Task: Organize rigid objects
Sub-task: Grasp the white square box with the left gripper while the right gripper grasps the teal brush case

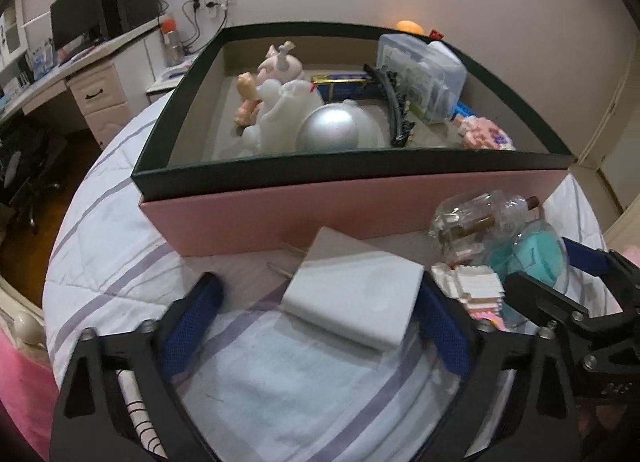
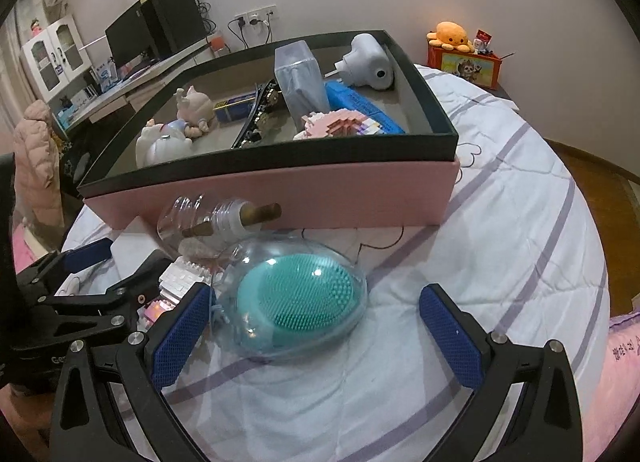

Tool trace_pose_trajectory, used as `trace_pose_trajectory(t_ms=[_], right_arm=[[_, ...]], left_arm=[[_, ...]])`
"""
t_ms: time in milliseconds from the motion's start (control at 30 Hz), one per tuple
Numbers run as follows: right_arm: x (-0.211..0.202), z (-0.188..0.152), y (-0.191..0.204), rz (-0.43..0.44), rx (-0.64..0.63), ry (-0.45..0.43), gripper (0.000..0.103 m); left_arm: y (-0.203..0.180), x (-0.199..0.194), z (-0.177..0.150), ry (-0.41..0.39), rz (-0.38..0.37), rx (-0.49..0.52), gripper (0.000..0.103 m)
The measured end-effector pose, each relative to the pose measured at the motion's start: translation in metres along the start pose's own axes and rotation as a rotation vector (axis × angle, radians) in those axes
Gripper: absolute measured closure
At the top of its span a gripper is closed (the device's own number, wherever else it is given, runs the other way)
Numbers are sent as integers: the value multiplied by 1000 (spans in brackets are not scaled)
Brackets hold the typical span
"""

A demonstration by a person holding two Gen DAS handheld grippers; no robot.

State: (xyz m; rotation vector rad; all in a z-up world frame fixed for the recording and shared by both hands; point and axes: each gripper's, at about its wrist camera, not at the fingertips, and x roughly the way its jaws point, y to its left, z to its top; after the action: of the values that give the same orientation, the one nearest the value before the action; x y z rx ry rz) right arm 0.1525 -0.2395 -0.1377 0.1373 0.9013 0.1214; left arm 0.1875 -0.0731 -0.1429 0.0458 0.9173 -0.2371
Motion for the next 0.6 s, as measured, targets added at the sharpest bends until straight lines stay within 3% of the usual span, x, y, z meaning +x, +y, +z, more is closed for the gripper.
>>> trace_pose_trajectory(t_ms=[33,100,200,600], right_arm=[[-1,0,0,3,-1,-3,3],[-1,-3,1,-16,-23,1,16],[-4,-7,6,-58,-65,-3,30],[-22,-18,-4,-32,-33,-3,30]], left_arm=[[-2,0,0,-4,9,5,25],[-7,-1,-1,-11,17,27,33],[-9,-3,-2,-16,13,26,34],[-1,-25,-18,-40,-16,-31,34]])
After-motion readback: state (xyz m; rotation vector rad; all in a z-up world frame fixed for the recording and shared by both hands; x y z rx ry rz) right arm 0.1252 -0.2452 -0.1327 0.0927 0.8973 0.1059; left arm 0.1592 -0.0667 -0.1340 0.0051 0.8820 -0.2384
